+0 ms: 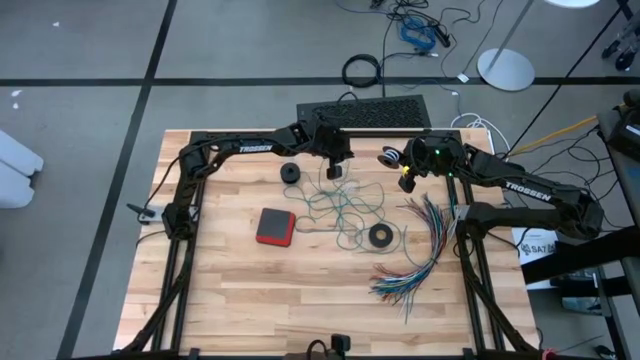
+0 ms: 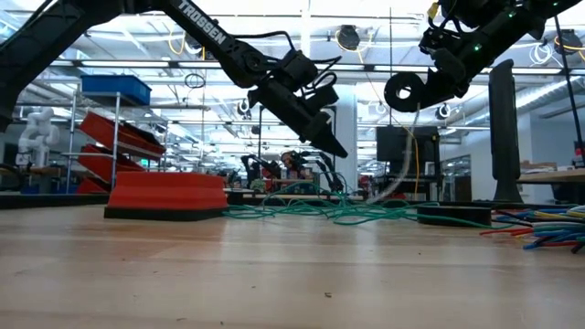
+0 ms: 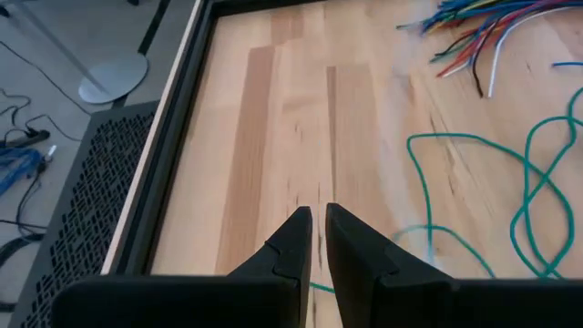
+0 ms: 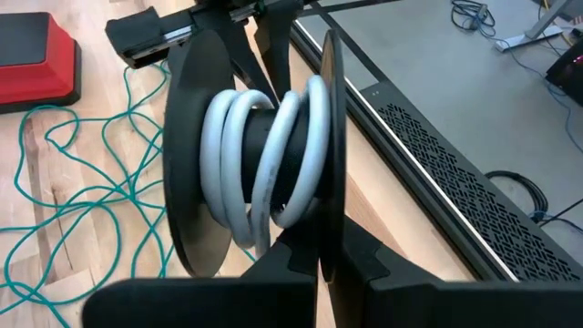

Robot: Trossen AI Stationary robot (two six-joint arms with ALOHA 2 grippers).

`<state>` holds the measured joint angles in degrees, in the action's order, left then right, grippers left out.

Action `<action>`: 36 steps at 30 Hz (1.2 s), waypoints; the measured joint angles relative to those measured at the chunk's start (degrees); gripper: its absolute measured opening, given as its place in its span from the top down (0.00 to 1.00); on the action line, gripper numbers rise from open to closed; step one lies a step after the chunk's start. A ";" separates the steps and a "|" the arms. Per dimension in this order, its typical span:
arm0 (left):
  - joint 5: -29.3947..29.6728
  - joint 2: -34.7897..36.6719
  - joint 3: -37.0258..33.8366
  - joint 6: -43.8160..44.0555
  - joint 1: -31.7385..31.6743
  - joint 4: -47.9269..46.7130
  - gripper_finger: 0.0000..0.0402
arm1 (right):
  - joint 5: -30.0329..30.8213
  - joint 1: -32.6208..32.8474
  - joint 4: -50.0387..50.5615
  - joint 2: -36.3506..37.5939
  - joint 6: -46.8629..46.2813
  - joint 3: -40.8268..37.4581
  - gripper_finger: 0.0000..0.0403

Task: Coiling cords
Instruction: Coil the white wire cable on the spool

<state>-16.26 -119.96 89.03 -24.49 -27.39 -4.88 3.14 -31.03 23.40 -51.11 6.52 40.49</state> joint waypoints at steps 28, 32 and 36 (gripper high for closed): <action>-8.04 -11.29 0.51 13.52 5.83 20.97 0.64 | 0.04 0.00 -1.90 -0.02 -0.24 0.00 1.00; -7.33 -13.24 2.08 13.97 5.84 21.17 0.64 | 0.02 0.00 -2.61 -0.02 -0.07 0.00 1.00; 0.28 -14.52 3.13 14.02 6.32 20.79 0.64 | 0.01 0.00 -2.85 -0.02 0.00 0.00 1.00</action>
<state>-15.98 -134.49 92.16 -10.47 -21.07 15.91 3.15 -31.03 20.54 -51.13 6.52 40.49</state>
